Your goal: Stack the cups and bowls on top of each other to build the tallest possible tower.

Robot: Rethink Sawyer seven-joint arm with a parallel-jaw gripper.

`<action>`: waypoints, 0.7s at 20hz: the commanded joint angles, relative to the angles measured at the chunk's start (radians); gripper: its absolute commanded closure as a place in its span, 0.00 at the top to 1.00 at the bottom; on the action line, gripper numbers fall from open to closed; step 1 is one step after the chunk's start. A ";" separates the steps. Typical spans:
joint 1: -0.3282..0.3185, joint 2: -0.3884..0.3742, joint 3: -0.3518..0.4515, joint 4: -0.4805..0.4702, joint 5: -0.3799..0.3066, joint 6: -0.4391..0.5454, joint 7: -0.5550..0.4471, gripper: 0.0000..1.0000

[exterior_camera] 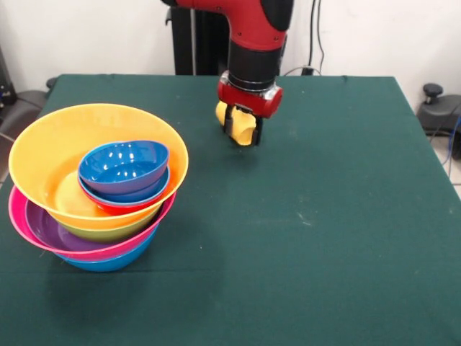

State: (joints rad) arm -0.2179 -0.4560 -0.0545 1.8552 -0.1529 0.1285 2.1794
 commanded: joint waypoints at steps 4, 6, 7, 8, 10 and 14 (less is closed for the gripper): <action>-0.004 0.086 0.118 -0.066 0.027 -0.044 0.102 1.00; 0.000 0.085 0.115 -0.067 0.025 -0.040 0.100 1.00; 0.002 0.081 0.112 -0.066 0.025 -0.038 0.099 1.00; 0.000 0.080 0.114 -0.067 0.026 -0.034 0.099 1.00; 0.000 0.076 0.114 -0.063 0.025 -0.036 0.099 1.00; 0.009 0.053 0.108 -0.046 0.029 -0.037 0.110 1.00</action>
State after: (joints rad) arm -0.2181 -0.4074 -0.0449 1.8548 -0.1529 0.1285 2.1794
